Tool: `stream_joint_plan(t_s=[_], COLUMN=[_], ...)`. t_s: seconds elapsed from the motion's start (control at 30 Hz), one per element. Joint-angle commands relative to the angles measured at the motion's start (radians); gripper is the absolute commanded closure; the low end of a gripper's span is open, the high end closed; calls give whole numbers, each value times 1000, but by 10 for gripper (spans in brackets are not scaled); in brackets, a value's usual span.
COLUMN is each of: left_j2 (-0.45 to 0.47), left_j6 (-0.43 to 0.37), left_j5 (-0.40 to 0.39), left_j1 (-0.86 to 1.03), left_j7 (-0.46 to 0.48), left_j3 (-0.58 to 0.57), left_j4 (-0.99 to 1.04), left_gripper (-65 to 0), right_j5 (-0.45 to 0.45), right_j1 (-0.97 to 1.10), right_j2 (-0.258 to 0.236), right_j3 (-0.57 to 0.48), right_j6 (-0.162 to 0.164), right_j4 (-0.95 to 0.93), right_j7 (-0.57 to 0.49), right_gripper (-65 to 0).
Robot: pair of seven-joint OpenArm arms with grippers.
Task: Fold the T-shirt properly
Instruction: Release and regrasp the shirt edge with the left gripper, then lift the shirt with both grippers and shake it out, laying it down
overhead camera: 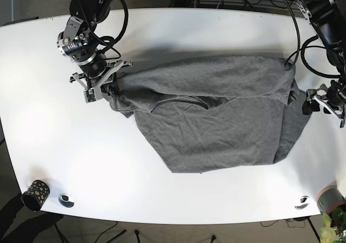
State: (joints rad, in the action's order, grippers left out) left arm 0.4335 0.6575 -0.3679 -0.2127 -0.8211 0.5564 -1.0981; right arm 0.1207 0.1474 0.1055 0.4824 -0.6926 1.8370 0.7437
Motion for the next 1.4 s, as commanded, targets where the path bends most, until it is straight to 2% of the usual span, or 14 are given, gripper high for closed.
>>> stream_joint_plan(t_s=[0.0, 0.17, 0.4, 0.53, 0.7, 0.87, 0.93, 1.03, 1.17, 1.37], left_j2=[23, 23, 23, 23, 21, -20, -22, -22, -23, -22], left_j6=[2, 2, 3, 3, 6, 8, 3, 2, 2, 3], left_j5=[-10, 28, 28, 27, 25, 30, 30, 30, 30, 27], left_j1=[-29, -49, -40, -46, -49, -86, -98, -109, -123, -121], left_j7=[49, 62, 62, 62, 64, 61, 61, 64, 65, 58], left_j3=[4, 9, 11, 12, 7, 3, -23, -83, -97, -95], left_j4=[14, 92, 121, 206, 247, 255, 256, 256, 256, 161], left_gripper=[-511, -511, -511, -511, -511, -501, -442, -258, -1, -1], right_j5=[20, 17, 20, 18, 15, 15, 15, 15, 15, 17], right_j1=[-13, -13, -21, -27, -29, -29, -29, -29, -29, -29], right_j2=[-5, -5, -5, -5, -11, -11, -10, -10, -11, -11], right_j3=[-1, -1, -1, -3, -46, -57, -57, -57, -57, -57], right_j6=[-6, -6, -6, -6, -6, -6, -6, -6, -6, -6], right_j4=[16, 16, 14, 14, 14, 14, 14, 14, 14, 23], right_j7=[-23, -23, -23, -23, -23, -23, -23, -23, -23, -23], right_gripper=[0, 0, 0, 0, 0, 0, 0, 0, 0, 0])
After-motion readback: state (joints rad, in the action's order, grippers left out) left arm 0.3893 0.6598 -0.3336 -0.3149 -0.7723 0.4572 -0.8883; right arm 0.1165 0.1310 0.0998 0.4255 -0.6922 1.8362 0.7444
